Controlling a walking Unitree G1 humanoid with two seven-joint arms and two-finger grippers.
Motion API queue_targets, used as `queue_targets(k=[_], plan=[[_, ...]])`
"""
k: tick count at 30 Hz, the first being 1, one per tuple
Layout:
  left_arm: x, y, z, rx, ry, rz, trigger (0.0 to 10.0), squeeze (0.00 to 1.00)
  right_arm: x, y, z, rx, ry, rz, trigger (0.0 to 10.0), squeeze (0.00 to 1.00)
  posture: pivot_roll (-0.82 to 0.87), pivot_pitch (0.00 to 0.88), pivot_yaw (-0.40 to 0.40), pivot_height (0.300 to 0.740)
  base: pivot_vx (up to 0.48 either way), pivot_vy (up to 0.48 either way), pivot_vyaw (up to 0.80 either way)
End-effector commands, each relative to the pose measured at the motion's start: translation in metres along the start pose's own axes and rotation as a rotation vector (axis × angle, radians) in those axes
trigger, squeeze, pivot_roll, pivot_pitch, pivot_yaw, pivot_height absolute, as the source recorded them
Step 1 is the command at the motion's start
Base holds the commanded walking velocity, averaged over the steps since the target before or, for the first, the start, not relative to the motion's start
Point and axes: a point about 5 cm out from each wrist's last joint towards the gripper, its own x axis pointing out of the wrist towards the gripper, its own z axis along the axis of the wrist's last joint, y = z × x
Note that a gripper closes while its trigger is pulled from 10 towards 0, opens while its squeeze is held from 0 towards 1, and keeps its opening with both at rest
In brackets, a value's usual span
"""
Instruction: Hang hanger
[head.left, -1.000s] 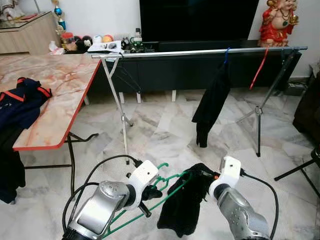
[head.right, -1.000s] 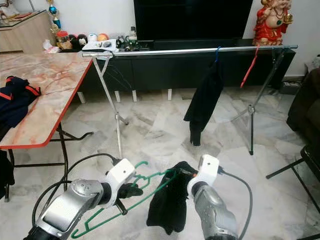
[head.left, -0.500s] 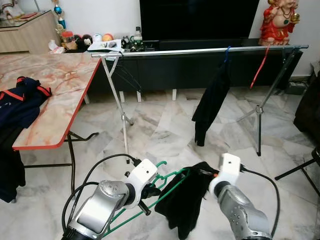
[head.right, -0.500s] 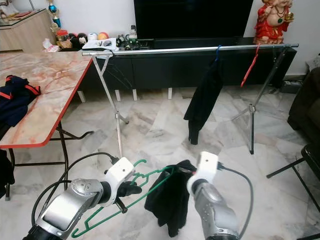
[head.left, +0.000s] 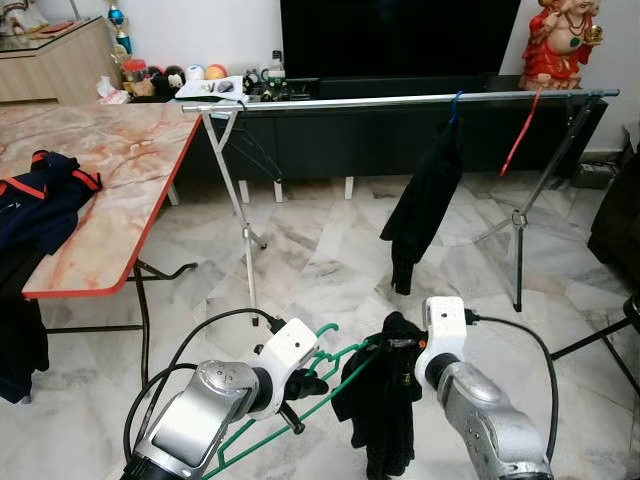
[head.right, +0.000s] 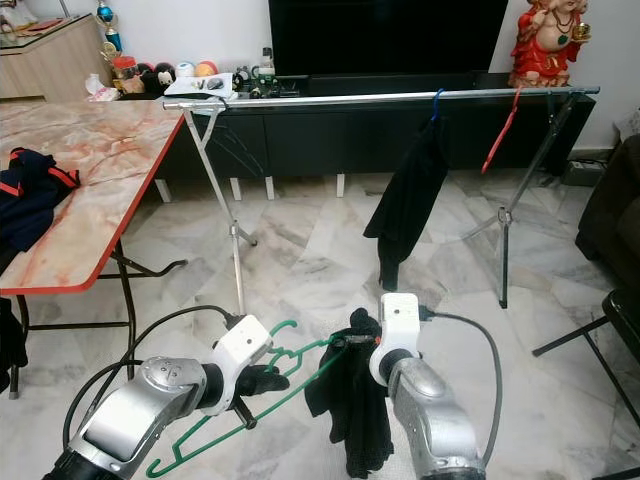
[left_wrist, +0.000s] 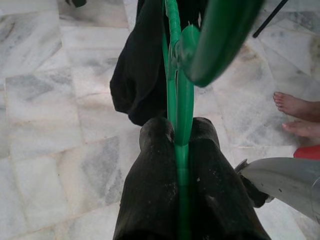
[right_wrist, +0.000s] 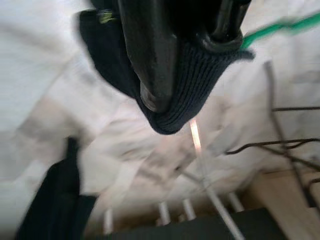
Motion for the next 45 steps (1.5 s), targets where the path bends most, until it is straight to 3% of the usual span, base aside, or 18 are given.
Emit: queue_targets(k=[1, 3, 7, 19, 24, 27, 32, 38, 40, 42, 45], plan=[[-0.004, 0.0, 0.005, 0.03, -0.024, -0.005, 10.0, 0.0, 0.002, -0.004, 0.01, -0.033, -0.041, -0.031, 10.0, 0.0, 0.11, 0.017, 0.019, 0.74, 0.0, 0.0, 0.0], [-0.004, 0.0, 0.005, 0.033, -0.023, -0.007, 10.0, 0.0, 0.002, -0.016, 0.011, -0.109, -0.027, -0.09, 10.0, 0.0, 0.11, 0.018, 0.019, 0.74, 0.0, 0.0, 0.0], [-0.004, 0.0, 0.005, 0.036, -0.024, -0.01, 10.0, 0.0, 0.002, -0.019, 0.01, -0.139, -0.014, -0.104, 10.0, 0.0, 0.11, 0.019, 0.019, 0.74, 0.0, 0.0, 0.0], [-0.003, 0.01, 0.008, 0.019, -0.039, 0.075, 10.0, 0.0, -0.001, 0.013, 0.002, 0.025, -0.002, 0.036, 10.0, 0.0, 0.11, 0.021, 0.023, 0.74, 0.0, 0.0, 0.0], [-0.001, 0.007, 0.01, 0.021, -0.05, 0.059, 10.0, 0.0, -0.011, 0.034, 0.014, -0.062, -0.072, 0.216, 10.0, 0.0, 0.1, 0.022, 0.024, 0.74, 0.0, 0.0, 0.0], [0.0, 0.007, 0.01, 0.019, -0.05, 0.069, 10.0, 0.0, -0.017, 0.038, 0.025, 0.002, -0.077, 0.236, 10.0, 0.0, 0.1, 0.023, 0.023, 0.74, 0.0, 0.0, 0.0], [0.002, 0.007, 0.008, 0.026, -0.037, 0.074, 10.0, 0.0, -0.019, 0.039, 0.031, -0.011, -0.069, 0.195, 10.0, 0.0, 0.1, 0.023, 0.023, 0.74, 0.0, 0.0, 0.0], [0.003, 0.006, 0.008, 0.029, -0.034, 0.071, 10.0, 0.0, -0.03, 0.063, 0.047, 0.025, -0.14, 0.334, 10.0, 0.0, 0.1, 0.025, 0.025, 0.74, 0.0, 0.0, 0.0], [0.003, 0.006, 0.008, 0.029, -0.032, 0.071, 10.0, 0.0, -0.031, 0.063, 0.05, 0.013, -0.149, 0.327, 10.0, 0.0, 0.1, 0.025, 0.025, 0.74, 0.0, 0.0, 0.0], [0.003, 0.006, 0.006, 0.032, -0.025, 0.069, 10.0, 0.0, -0.026, 0.048, 0.046, 0.023, -0.114, 0.234, 10.0, 0.0, 0.1, 0.025, 0.025, 0.74, 0.0, 0.0, 0.0], [0.003, 0.005, 0.005, 0.035, -0.023, 0.068, 10.0, 0.0, -0.023, 0.038, 0.04, 0.017, -0.074, 0.189, 10.0, 0.0, 0.1, 0.027, 0.023, 0.74, 0.0, 0.0, 0.0]])
